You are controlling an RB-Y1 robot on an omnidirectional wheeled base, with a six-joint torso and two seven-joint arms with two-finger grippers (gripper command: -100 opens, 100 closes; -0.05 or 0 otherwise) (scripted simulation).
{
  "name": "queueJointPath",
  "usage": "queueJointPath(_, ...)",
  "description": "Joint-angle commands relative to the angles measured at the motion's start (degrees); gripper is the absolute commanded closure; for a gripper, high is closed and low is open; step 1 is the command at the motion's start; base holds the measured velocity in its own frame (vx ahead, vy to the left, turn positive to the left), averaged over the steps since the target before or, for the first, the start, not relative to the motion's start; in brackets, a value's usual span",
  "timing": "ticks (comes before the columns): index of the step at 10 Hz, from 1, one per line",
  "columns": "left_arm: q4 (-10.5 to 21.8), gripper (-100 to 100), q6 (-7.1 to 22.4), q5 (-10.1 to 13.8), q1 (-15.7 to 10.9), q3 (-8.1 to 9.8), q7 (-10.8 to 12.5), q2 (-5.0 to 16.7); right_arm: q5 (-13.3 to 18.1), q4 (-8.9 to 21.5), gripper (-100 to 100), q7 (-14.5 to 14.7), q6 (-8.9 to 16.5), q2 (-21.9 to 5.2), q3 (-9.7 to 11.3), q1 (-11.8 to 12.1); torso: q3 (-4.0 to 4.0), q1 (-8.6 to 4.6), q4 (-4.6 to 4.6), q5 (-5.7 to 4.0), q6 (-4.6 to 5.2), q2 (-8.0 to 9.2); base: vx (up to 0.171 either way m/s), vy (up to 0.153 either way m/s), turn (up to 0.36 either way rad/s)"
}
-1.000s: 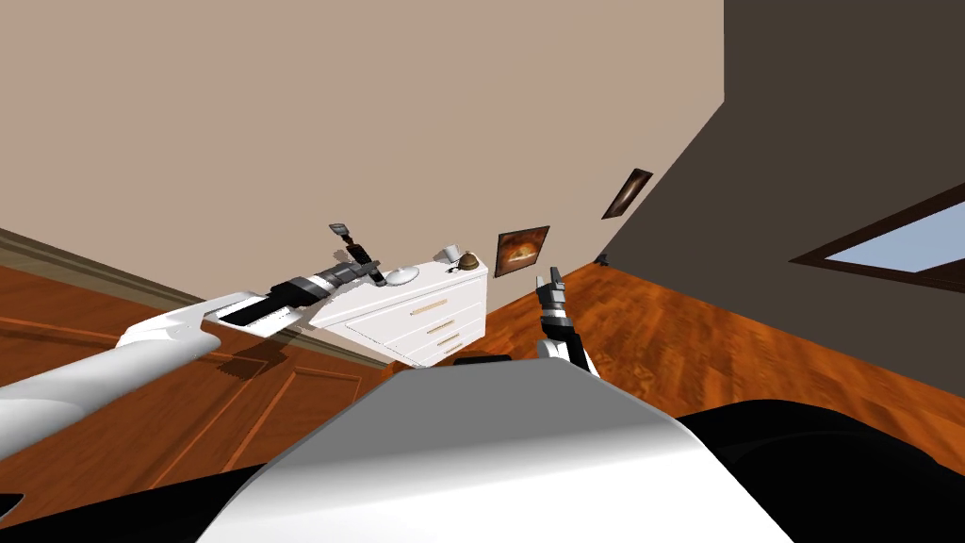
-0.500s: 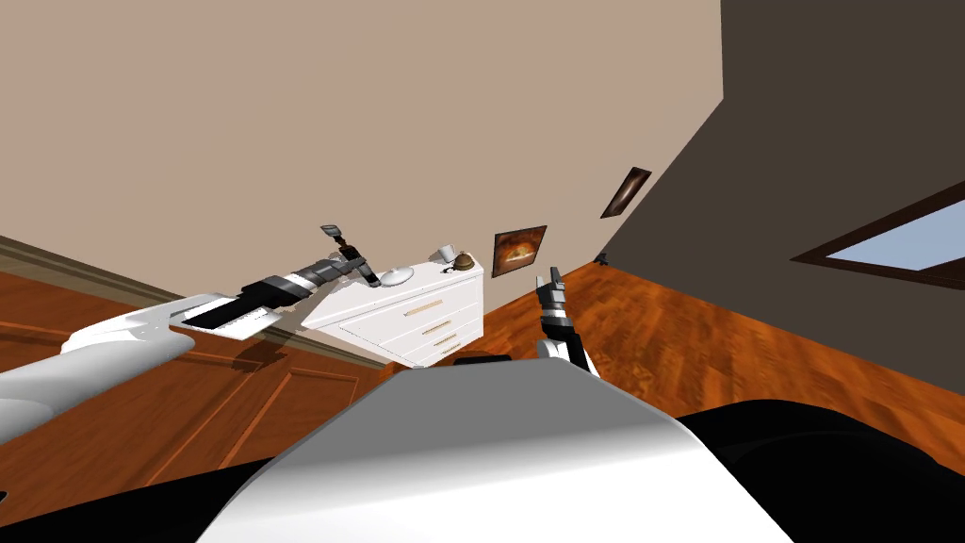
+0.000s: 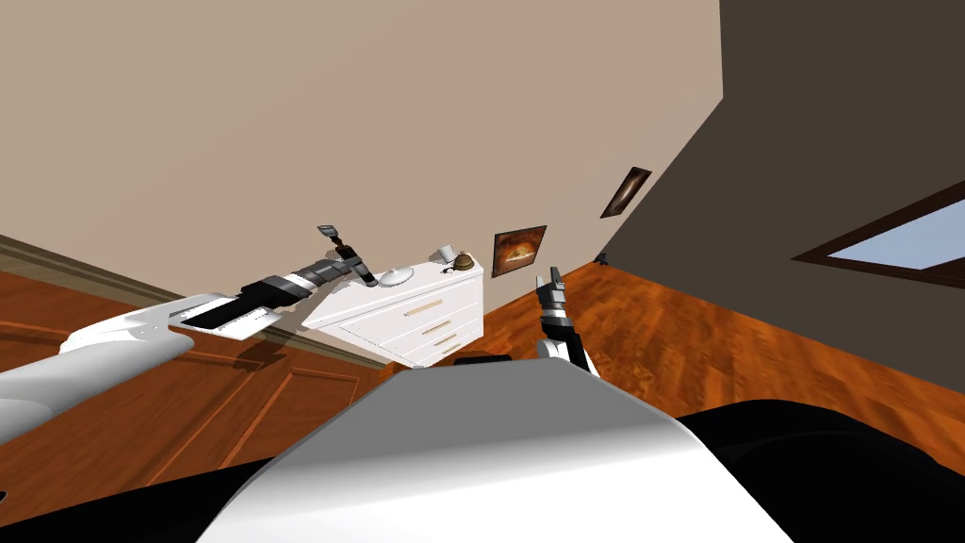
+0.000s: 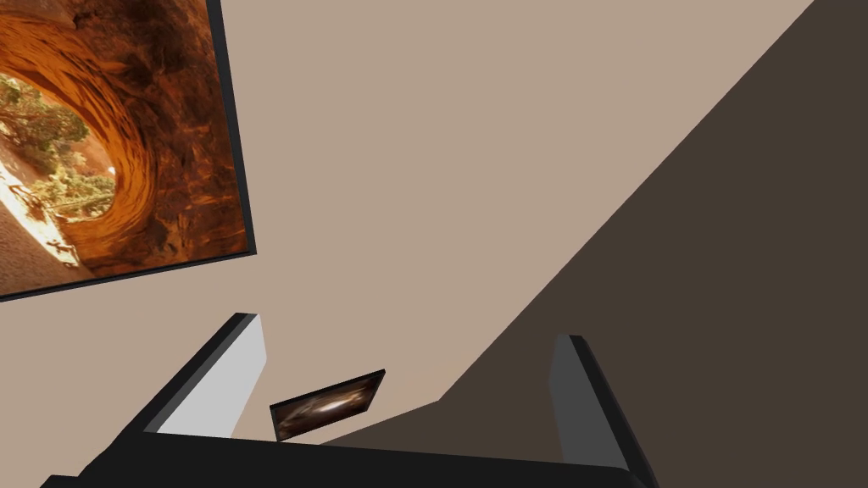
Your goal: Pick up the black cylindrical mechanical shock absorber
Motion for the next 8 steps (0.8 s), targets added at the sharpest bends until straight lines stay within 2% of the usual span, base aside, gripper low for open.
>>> queueJointPath(1,0.0,100,0.0,0.0,0.0,0.00,0.0,0.0,0.0,0.0,0,0.0,0.0,0.0,0.0,0.0,0.00,0.00,0.00,0.00,0.00,0.00,0.000,0.000,0.000)
queueJointPath(2,0.0,0,0.0,0.0,0.0,0.01,0.0,0.0,0.0,0.0,0,0.0,0.0,0.0,0.0,0.0,0.00,-0.01,0.00,0.00,0.00,0.01,0.000,0.000,0.000)
queueJointPath(3,-2.9,100,2.9,-2.9,2.4,2.87,2.1,-1.9,0.0,0.0,0,0.0,0.0,0.0,0.0,0.0,0.00,-0.01,0.00,0.00,0.00,0.01,0.009,0.098,0.026)
queueJointPath(4,-4.6,100,4.4,-3.9,2.4,3.11,2.1,-1.9,0.0,0.0,0,0.0,0.0,0.0,0.0,0.0,-0.05,0.25,-0.12,0.18,0.03,0.01,0.004,0.114,-0.003)
queueJointPath(5,-5.2,100,4.4,-3.9,2.4,3.11,2.1,-1.9,0.0,0.0,0,0.0,0.0,0.0,0.0,0.0,-0.17,0.39,-0.26,0.37,0.07,-0.07,0.000,0.052,-0.016)
queueJointPath(6,-7.3,100,7.1,-6.6,4.5,5.94,3.9,-3.8,0.0,0.0,0,0.0,0.0,0.0,0.0,0.0,-0.26,0.30,-0.38,0.49,0.08,-0.13,0.005,0.080,0.004)
queueJointPath(7,-8.4,100,8.2,-7.9,4.8,6.30,3.9,-3.8,0.0,0.0,0,0.0,0.0,0.0,0.0,0.0,-0.35,0.42,-0.59,0.74,0.01,-0.12,-0.004,0.081,0.006)
queueJointPath(8,-9.8,100,9.0,-7.9,4.8,6.30,3.9,-3.8,0.0,0.0,0,0.0,0.0,0.0,0.0,0.0,-0.44,0.52,-0.74,0.93,-0.01,-0.14,0.002,0.042,0.002)
